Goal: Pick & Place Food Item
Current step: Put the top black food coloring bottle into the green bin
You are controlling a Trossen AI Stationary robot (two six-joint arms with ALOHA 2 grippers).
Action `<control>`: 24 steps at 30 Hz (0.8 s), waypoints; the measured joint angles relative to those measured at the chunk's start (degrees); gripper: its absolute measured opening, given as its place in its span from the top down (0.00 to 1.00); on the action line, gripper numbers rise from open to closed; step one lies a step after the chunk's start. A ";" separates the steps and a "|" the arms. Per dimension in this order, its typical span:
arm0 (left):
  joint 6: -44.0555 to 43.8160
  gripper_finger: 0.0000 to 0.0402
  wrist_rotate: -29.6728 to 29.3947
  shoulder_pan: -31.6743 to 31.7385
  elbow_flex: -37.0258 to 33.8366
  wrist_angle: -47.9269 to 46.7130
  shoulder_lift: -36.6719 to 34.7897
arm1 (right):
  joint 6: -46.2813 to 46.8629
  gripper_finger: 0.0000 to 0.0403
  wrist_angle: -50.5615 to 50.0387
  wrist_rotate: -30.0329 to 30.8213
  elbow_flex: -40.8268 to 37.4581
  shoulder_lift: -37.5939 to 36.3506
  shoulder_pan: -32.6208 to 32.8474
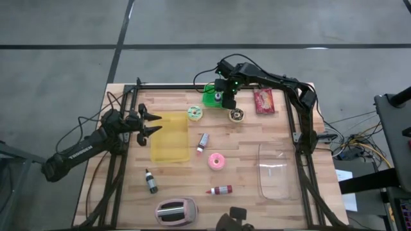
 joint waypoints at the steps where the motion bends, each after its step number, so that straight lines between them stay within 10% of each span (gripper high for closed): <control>1: 0.00 0.45 0.00 0.00 0.00 0.00 0.00 | 0.00 0.76 0.36 -0.35 -0.02 0.00 -0.09; 24: 0.00 0.45 -0.16 0.01 0.00 -0.45 0.00 | -0.33 0.76 2.34 -0.90 -2.52 0.02 -0.76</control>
